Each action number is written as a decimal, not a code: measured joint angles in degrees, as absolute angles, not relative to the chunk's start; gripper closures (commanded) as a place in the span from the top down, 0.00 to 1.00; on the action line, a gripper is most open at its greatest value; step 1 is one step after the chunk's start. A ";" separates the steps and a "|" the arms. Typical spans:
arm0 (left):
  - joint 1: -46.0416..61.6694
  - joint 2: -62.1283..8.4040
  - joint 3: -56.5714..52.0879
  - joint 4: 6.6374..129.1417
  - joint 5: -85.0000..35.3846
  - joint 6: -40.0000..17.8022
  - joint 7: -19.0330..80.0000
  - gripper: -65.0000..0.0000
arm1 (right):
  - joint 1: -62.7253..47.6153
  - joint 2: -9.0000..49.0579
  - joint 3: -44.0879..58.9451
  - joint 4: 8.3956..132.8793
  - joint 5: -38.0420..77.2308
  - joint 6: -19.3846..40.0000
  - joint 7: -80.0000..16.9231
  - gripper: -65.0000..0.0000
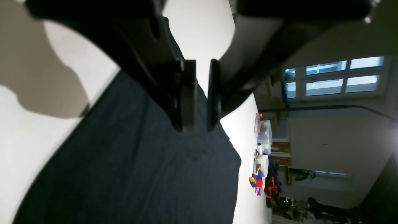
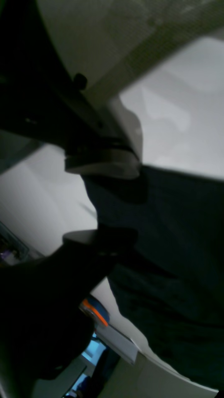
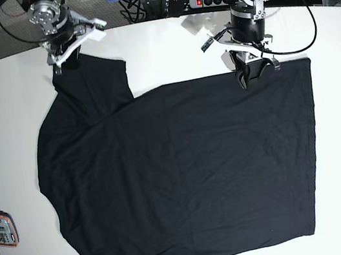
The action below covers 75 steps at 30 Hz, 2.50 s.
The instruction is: Fold the T-shirt properly
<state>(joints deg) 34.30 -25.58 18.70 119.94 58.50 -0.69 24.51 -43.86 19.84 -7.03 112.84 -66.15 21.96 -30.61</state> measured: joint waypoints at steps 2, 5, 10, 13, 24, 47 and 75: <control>34.44 -25.58 18.70 119.94 58.50 -0.73 24.49 0.10 | -44.16 19.84 -7.09 112.90 -66.28 21.87 -30.61 0.40; 34.37 -25.58 18.70 119.94 58.50 -0.84 24.49 0.10 | -44.69 18.68 -7.01 112.95 -66.32 21.80 -30.68 0.40; 34.15 -25.58 18.70 119.94 58.33 -0.80 24.58 0.10 | -44.75 16.84 -7.05 113.12 -66.46 20.95 -30.76 0.40; 34.20 -25.56 18.70 119.94 58.33 -0.82 24.49 0.10 | -44.80 16.82 -7.05 113.03 -66.35 18.83 -30.74 0.40; 34.30 -25.58 18.70 119.94 58.35 -0.71 24.51 0.10 | -43.55 16.49 -7.77 112.99 -66.08 17.93 -29.23 0.41; 34.33 -25.58 18.70 119.94 58.35 -0.82 24.49 0.09 | -45.56 16.01 -8.01 112.99 -66.04 14.96 -28.47 0.40; 34.48 -25.58 18.70 119.87 58.33 -0.73 24.69 0.09 | -34.96 15.88 -10.46 108.25 -60.42 14.90 -29.12 0.25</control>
